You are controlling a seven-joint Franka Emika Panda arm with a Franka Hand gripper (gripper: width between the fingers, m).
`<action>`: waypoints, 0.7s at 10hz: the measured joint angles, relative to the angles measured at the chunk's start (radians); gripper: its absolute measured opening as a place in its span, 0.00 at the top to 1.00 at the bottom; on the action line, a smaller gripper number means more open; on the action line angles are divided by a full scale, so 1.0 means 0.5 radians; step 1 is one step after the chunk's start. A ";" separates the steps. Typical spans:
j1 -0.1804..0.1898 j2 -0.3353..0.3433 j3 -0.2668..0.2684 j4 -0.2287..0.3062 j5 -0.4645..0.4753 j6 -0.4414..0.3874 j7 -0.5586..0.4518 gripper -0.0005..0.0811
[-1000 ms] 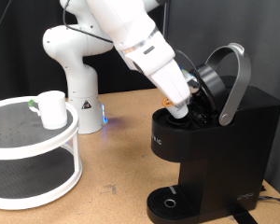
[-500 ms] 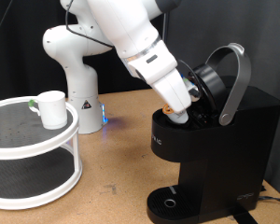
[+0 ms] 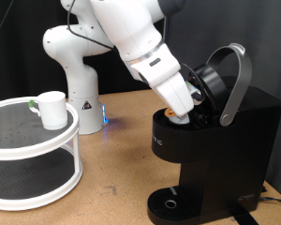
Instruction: Make a cup of coffee with the keurig machine
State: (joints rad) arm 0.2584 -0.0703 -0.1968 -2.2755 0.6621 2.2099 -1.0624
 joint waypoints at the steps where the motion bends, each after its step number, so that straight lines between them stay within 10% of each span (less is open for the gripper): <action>1: 0.000 0.004 0.001 -0.005 0.000 0.000 0.000 0.46; 3: 0.000 0.018 0.001 -0.005 0.002 0.002 0.000 0.08; 7: 0.000 0.021 0.001 -0.004 0.061 0.011 -0.037 0.01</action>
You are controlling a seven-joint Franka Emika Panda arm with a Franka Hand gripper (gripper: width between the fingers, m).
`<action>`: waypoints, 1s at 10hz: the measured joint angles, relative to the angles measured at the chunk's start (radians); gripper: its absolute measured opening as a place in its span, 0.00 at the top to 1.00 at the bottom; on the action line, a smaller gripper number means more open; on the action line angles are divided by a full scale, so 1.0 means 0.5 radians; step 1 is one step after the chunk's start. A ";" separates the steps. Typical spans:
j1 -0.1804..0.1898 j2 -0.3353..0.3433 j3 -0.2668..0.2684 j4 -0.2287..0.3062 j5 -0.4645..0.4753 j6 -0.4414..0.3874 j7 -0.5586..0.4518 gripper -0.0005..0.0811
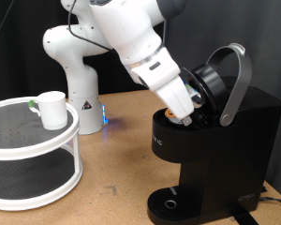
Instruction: Make a cup of coffee with the keurig machine
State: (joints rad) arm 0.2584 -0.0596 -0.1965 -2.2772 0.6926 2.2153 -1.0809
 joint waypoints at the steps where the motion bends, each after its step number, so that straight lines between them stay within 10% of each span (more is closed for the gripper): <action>1: 0.000 -0.010 0.000 0.002 0.037 -0.008 -0.033 0.01; 10: -0.005 -0.103 -0.001 -0.023 -0.024 -0.176 -0.052 0.01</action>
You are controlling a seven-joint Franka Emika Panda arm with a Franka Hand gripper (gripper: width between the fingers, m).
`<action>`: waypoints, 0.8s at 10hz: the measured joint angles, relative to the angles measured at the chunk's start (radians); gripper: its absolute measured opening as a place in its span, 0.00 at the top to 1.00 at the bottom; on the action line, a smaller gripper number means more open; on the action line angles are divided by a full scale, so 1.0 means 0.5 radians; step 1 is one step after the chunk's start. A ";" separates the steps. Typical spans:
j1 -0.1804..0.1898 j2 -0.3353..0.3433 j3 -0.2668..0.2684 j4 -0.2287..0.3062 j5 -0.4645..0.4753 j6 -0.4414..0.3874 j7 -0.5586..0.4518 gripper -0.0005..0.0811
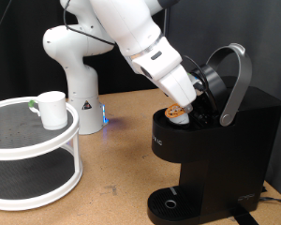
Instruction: Make a cup of coffee with the keurig machine
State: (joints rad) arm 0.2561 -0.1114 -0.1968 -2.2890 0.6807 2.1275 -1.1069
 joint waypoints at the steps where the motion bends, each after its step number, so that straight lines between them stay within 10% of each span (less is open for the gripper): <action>1: 0.001 0.000 0.002 -0.009 -0.003 0.000 0.000 0.01; 8: 0.001 -0.036 0.033 -0.086 0.158 0.223 -0.005 0.01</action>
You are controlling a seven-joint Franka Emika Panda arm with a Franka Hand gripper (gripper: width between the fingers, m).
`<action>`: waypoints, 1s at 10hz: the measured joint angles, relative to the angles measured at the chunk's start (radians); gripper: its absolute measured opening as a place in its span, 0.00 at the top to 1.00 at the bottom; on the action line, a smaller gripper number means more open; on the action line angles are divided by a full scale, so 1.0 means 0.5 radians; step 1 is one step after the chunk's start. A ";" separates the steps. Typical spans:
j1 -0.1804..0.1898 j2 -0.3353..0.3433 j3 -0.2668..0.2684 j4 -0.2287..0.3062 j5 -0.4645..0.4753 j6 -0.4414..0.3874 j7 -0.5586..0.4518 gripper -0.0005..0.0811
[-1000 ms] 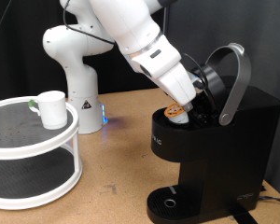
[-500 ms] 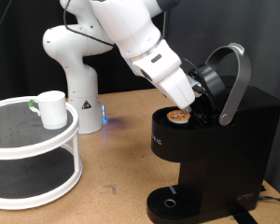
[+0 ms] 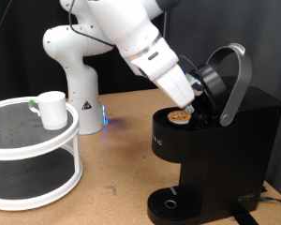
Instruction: Make a cup of coffee with the keurig machine
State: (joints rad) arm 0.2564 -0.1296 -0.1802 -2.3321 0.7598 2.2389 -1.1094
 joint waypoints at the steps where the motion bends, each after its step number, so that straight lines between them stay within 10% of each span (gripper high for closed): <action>1: -0.009 -0.018 -0.009 -0.001 -0.009 -0.015 0.006 0.01; 10: -0.090 -0.180 -0.154 0.023 0.047 -0.235 -0.092 0.01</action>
State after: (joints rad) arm 0.2115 -0.2198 -0.2572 -2.3208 0.7834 2.1215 -1.1554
